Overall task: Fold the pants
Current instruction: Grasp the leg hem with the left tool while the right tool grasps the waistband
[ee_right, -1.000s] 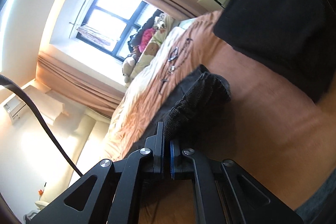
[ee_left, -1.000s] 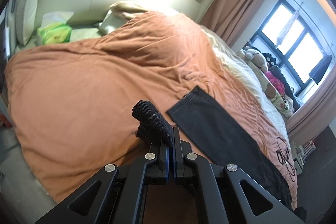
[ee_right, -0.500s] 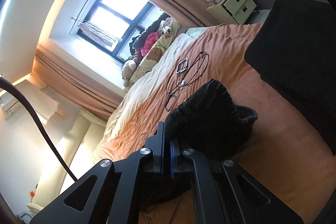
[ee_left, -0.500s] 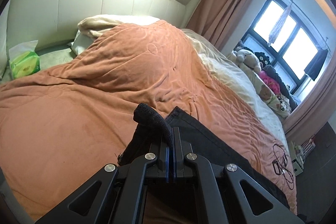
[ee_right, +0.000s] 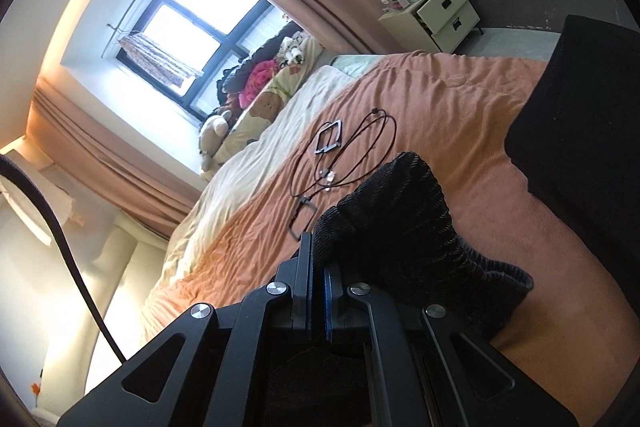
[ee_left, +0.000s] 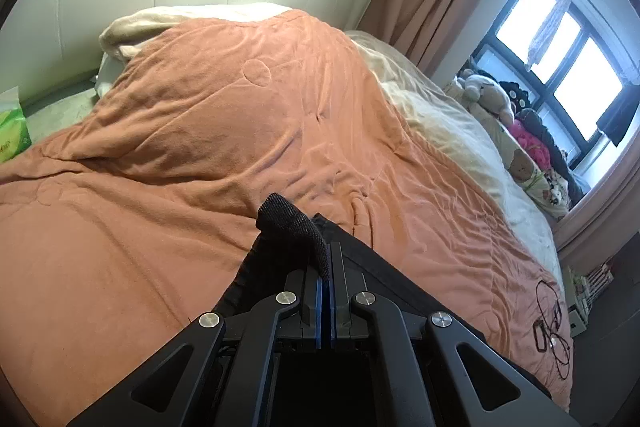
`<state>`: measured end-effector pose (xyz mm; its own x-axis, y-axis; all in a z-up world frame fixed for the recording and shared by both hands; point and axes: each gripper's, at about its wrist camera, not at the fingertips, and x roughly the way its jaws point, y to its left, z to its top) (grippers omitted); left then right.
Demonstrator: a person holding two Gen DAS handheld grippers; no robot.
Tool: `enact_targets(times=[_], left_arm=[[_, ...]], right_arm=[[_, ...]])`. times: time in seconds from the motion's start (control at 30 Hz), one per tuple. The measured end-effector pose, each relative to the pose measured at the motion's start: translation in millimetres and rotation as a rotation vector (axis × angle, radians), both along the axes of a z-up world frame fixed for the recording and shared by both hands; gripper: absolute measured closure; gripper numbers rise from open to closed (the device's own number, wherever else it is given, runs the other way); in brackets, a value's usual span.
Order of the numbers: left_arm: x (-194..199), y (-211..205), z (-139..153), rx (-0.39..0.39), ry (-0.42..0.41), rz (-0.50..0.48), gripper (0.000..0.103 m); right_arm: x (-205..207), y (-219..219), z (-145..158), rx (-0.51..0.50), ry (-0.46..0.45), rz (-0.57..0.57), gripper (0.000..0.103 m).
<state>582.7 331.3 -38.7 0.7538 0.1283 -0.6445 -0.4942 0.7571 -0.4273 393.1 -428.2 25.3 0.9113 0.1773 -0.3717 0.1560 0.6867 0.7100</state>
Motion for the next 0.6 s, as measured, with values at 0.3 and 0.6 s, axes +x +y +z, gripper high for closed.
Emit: enact_targets(times=[0.3,0.6], left_arm=[[71,5,-46,-0.02,0.104,-0.005,0.101],[127,7,-97,-0.015,0.219,-0.031,0.101]], right_arm=[[63,24,10,-0.055,0.102,-0.014,0.102],[122,41,3,-0.117,0.21,-0.022,0.102]])
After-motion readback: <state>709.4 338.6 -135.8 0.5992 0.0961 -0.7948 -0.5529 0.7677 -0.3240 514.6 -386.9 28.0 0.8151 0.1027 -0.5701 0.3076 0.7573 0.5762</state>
